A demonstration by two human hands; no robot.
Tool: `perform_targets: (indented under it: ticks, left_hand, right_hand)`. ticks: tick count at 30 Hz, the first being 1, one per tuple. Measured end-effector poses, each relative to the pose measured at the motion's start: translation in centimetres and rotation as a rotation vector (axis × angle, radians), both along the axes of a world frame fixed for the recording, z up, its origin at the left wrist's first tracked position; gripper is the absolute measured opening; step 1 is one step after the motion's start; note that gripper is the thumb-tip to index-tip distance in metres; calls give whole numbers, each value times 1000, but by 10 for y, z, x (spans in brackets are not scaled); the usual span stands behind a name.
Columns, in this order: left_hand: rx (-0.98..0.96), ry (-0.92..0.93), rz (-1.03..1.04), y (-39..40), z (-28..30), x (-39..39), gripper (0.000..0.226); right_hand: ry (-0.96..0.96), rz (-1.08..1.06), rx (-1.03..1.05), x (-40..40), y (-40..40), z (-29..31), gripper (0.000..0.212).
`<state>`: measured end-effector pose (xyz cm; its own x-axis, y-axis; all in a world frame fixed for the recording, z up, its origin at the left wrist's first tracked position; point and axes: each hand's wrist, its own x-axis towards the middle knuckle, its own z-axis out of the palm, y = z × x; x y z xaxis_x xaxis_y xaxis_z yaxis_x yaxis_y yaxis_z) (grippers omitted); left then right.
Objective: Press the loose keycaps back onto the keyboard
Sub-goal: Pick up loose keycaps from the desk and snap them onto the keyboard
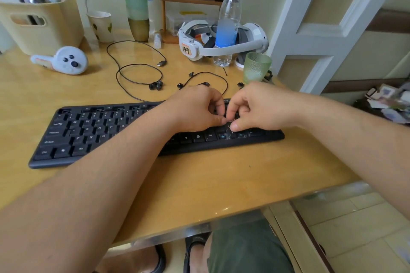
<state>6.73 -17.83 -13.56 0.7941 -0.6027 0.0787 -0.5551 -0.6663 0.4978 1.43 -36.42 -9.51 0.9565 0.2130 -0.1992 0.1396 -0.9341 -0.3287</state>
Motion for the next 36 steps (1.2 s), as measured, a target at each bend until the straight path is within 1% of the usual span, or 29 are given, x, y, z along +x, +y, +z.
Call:
perform_targets:
  ticks: [2, 6, 8, 12, 15, 19, 25, 30, 34, 36]
  left_hand:
    - [-16, -4, 15, 1, -1, 2, 8]
    - [-33, -16, 17, 0, -1, 2, 9]
    - [-29, -17, 7, -1, -2, 2, 8]
    - [-55, -6, -7, -1, -2, 0, 12]
    - [-23, -13, -18, -3, -2, -1, 9]
    - [-14, -6, -10, -5, -3, -1, 6]
    - [-12, -4, 2, -7, -3, -5, 8]
    - [19, -69, 46, -8, -3, -5, 16]
    - [24, -81, 40, -8, -2, -6, 14]
    - [16, -61, 35, -7, -2, -5, 12]
  right_hand:
    - [-143, 86, -49, -9, -4, -6, 11]
    - [-348, 205, -97, -25, -11, -28, 24]
    - [-408, 197, -66, -31, -12, -39, 22]
    - [-472, 101, 64, -40, -8, -51, 13]
    - [-495, 16, 59, -40, -7, -54, 14]
    - [-459, 48, 18, -43, -5, -57, 27]
    - [-439, 28, 2, -48, -7, -63, 32]
    - [-512, 14, 47, -49, -5, -66, 21]
    - [-565, -8, 131, -48, 2, -68, 3]
    - [-549, 6, 119, -47, 4, -66, 2]
